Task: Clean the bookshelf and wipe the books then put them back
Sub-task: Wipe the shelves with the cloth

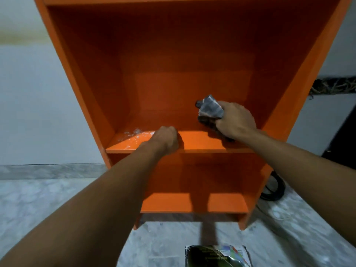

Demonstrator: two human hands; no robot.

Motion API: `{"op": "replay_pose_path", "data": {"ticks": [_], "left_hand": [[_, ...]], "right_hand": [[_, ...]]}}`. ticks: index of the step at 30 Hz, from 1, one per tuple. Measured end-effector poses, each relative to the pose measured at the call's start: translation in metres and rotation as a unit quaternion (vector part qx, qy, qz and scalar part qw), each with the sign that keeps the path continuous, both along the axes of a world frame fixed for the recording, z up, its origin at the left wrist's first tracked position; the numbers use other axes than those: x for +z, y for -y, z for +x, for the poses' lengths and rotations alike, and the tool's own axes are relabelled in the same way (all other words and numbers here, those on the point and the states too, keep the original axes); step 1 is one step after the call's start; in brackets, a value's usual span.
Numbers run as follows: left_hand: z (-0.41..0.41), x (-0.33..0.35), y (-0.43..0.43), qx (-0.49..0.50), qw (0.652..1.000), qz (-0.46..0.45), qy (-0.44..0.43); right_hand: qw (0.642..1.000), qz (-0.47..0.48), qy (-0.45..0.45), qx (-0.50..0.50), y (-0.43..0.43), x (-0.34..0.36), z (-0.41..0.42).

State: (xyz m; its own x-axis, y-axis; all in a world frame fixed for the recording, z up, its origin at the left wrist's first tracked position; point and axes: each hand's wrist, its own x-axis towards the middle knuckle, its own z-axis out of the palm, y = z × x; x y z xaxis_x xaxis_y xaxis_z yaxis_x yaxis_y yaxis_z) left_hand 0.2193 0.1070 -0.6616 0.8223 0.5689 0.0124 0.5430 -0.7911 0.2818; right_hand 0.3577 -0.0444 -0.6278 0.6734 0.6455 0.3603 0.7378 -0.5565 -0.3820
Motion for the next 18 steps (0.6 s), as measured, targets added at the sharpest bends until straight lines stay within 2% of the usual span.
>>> {"op": "replay_pose_path", "data": {"ticks": [3,5,11,15,17,18], "left_hand": [[0.001,-0.001,-0.006,0.004,1.000,-0.006,0.008],[0.001,-0.002,-0.008,0.011,1.000,-0.006,0.012],[-0.009,0.000,-0.014,0.014,0.998,-0.046,0.037],[-0.026,0.021,-0.024,0.013,0.997,-0.069,0.031],[-0.039,0.027,-0.033,0.010,0.999,-0.040,0.033],[-0.046,0.030,-0.038,0.003,1.000,-0.015,0.027]], "right_hand": [[0.979,-0.179,-0.084,-0.049,-0.022,-0.022,0.014],[0.967,-0.236,-0.083,-0.055,-0.035,-0.038,0.011],[0.982,-0.183,0.017,-0.046,-0.064,-0.042,-0.017],[0.993,-0.088,0.066,0.040,-0.044,-0.047,-0.066],[0.987,-0.076,0.090,0.113,-0.033,-0.048,-0.088],[0.983,-0.072,0.071,0.154,-0.031,-0.047,-0.096]]}}
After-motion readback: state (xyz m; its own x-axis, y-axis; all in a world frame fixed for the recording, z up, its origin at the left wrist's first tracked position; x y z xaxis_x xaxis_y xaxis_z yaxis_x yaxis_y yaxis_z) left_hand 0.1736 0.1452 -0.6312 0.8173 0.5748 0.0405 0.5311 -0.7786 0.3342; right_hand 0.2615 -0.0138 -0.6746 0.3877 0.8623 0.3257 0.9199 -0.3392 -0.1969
